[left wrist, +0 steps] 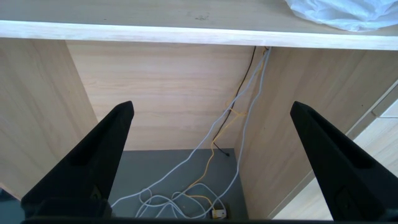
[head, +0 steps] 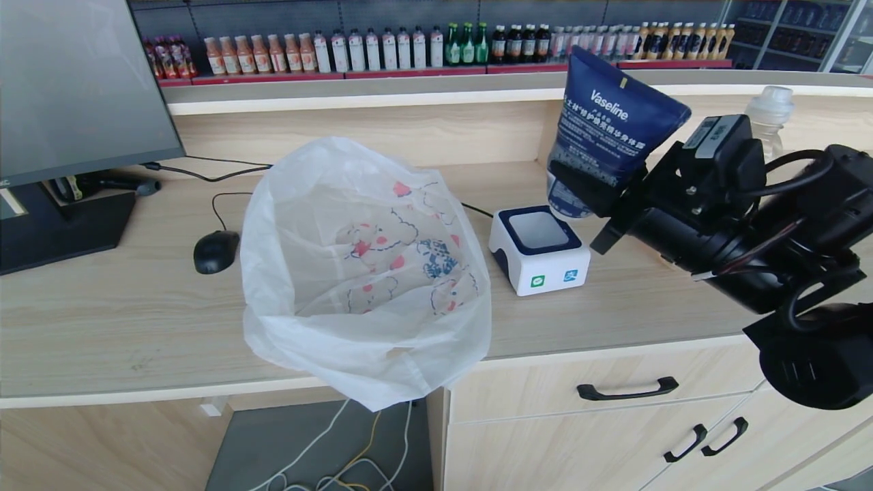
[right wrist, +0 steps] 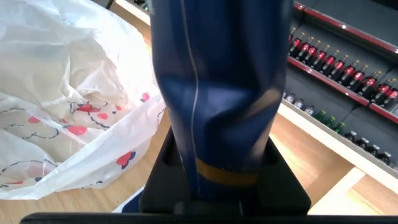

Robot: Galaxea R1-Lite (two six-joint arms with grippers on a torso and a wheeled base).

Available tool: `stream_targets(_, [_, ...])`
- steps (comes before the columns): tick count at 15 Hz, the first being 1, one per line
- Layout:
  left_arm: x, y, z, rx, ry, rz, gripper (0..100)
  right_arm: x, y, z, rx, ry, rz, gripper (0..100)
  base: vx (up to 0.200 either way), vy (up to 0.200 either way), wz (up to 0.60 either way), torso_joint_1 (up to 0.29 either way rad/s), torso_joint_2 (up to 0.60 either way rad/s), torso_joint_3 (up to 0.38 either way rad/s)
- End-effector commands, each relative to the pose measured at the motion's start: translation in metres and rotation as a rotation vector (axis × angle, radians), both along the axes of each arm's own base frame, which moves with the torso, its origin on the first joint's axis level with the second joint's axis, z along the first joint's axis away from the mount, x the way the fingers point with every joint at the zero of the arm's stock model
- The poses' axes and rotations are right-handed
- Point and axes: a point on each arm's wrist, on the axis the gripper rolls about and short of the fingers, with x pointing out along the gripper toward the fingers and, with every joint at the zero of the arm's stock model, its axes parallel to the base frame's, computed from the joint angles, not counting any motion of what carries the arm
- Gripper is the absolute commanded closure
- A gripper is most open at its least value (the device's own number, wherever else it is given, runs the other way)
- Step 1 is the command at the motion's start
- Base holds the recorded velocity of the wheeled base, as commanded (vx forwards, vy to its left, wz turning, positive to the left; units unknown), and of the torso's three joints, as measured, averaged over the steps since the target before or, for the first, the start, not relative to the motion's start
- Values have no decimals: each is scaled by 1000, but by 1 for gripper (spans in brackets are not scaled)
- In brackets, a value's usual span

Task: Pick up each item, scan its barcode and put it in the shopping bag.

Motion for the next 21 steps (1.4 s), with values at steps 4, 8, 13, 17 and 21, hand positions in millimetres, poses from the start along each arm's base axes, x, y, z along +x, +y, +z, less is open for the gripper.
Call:
stream_targets(4, [0,0,0,3,0,0,0,-17,8,-8,216,111,-23,100,0,0,0,0,0,0])
stream_targets(8, [0,0,0,3,0,0,0,-30,21,-16,471,269,-133,100,0,0,0,0,0,0])
stream_targets(13, [0,0,0,3,0,0,0,-29,11,-27,478,309,-204,100,0,0,0,0,0,0])
stream_targets(17, [0,0,0,-11,0,2,0,-24,14,-8,529,247,-196,100,0,100,0,-4,0,1])
stream_targets(21, [0,0,0,-9,0,2,0,-23,17,-5,537,235,-184,100,0,200,0,0,5,5])
